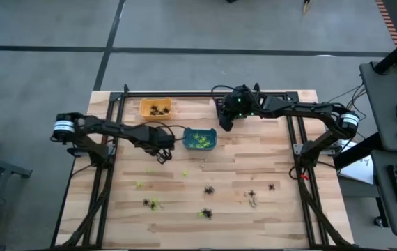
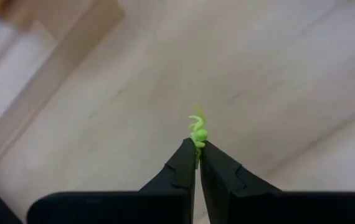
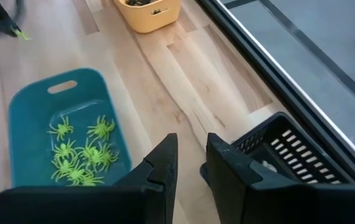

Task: Sort Halloween decoration
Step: Put the green spider toy into the blue bin

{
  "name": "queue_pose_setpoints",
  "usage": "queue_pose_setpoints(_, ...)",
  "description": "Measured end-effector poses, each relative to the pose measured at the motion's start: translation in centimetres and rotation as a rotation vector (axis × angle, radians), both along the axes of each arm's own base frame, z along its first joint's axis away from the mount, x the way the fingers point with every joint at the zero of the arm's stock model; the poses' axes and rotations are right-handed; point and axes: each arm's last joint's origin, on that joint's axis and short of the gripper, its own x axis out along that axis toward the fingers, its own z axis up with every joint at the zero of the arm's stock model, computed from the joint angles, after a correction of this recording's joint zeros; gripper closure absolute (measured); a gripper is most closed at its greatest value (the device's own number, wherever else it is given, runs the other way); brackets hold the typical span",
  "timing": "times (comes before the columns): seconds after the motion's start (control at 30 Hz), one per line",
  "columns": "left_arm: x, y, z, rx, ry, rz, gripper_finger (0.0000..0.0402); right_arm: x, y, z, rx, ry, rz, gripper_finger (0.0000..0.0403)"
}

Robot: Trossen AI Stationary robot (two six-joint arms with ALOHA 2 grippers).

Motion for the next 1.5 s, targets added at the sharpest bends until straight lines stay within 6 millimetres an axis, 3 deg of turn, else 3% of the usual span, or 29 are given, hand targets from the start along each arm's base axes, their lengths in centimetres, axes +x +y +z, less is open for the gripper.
queue_pose_setpoints(0.4, -1.2, -0.3, 8.1, 0.134, -0.522, -0.278, 0.0401, 0.7, 1.9, 0.1, -0.002, 0.006, 0.096, 0.0336)
queue_pose_setpoints(0.67, 1.0, 0.1, 10.4, 0.276, -0.781, -0.473, 0.0401, 0.3, 2.7, 0.6, 0.026, -0.015, 0.275, 0.0337)
queue_pose_setpoints(0.8, 2.8, 0.9, 9.6, 0.295, -0.821, -0.54, 0.0401, -0.3, 3.0, 1.4, 0.013, -0.042, 0.3, 0.0339)
queue_pose_setpoints(1.1, 7.1, 2.4, 5.9, 0.322, -0.864, -0.531, 0.0401, -1.6, 3.5, 2.8, -0.013, -0.09, 0.299, 0.0339)
queue_pose_setpoints(1.5, 9.9, 3.5, 2.2, 0.294, -0.81, -0.502, 0.0401, -1.8, 3.8, 1.4, 0.052, -0.062, 0.271, 0.0338)
